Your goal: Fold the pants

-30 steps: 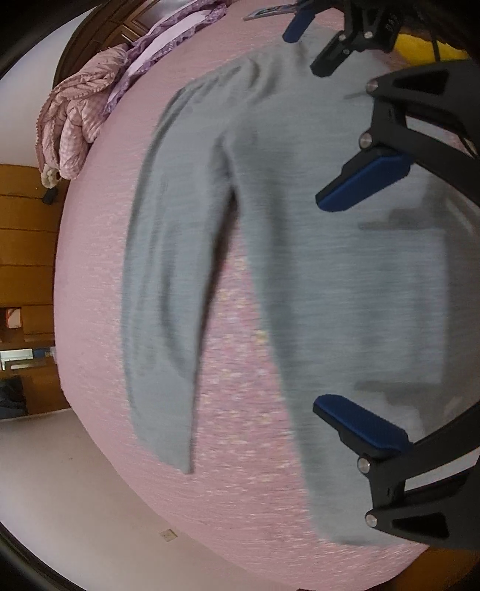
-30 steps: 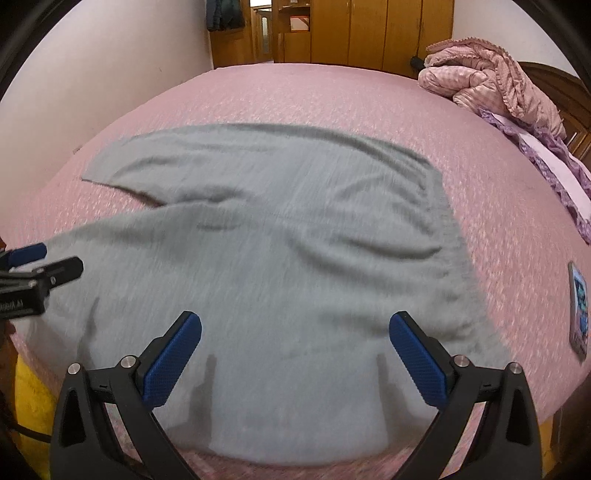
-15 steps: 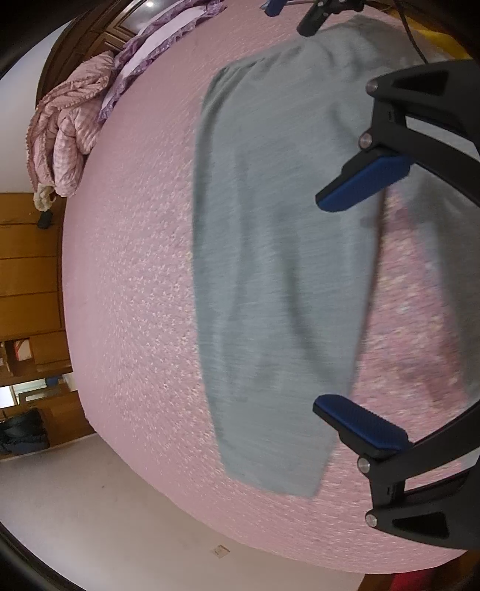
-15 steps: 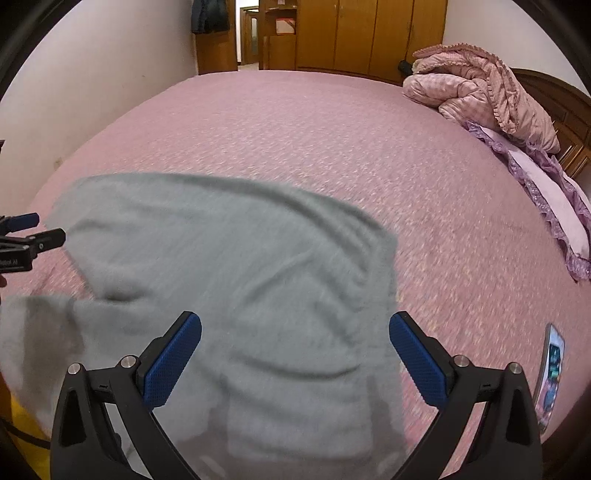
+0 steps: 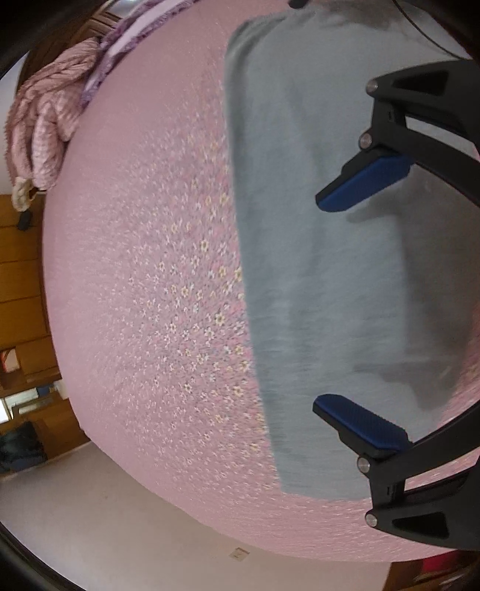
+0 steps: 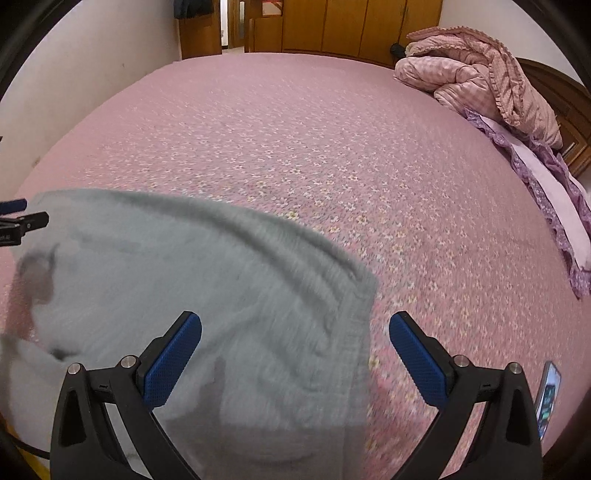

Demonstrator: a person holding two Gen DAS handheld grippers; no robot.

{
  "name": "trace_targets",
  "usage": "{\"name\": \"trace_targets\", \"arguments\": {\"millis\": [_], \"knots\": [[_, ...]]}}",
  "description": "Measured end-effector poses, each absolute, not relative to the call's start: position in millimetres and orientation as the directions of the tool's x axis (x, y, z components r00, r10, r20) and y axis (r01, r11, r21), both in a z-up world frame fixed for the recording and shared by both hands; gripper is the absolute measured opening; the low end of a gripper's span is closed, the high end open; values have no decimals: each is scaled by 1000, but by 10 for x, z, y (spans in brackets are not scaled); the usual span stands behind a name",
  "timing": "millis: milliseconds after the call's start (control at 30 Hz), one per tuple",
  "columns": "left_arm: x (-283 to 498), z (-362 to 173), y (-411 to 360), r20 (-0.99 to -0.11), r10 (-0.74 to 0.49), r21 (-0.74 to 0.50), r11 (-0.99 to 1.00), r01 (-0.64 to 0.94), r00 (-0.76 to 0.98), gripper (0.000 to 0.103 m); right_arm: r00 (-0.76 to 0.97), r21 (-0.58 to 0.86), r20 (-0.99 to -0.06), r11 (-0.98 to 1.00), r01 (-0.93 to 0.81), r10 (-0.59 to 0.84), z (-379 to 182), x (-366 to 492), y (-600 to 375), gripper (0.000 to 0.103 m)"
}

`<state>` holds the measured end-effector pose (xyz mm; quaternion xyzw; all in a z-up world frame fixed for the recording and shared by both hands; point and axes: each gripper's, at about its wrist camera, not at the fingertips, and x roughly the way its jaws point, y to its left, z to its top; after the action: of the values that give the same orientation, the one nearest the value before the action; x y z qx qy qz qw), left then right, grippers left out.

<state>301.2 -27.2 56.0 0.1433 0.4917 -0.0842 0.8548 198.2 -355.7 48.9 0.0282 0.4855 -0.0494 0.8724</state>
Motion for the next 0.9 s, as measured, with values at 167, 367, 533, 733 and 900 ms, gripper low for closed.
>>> {"name": "trace_targets", "arguments": {"millis": [167,367,533,733,900], "knots": [[3326,457,-102,-871,44,194,946,260,489,99,499,-6,-864,994,113,-62,383,2143,-3643,103],[3515,260,59,-881,61,198,948,248,470,99,475,9,-879,992,128,-53,254,2278,-3717,103],[3562,212,90,-885,31,173,948,267,464,99,475,11,-879,993,120,-48,225,2337,-3724,103],[3671,162,32,-883,11,196,917,347,469,99,465,-23,-883,996,86,-61,198,2467,-3706,101],[3798,70,-25,-890,28,215,905,367,455,101,439,-17,-897,997,71,-46,74,2586,-3727,99]]}}
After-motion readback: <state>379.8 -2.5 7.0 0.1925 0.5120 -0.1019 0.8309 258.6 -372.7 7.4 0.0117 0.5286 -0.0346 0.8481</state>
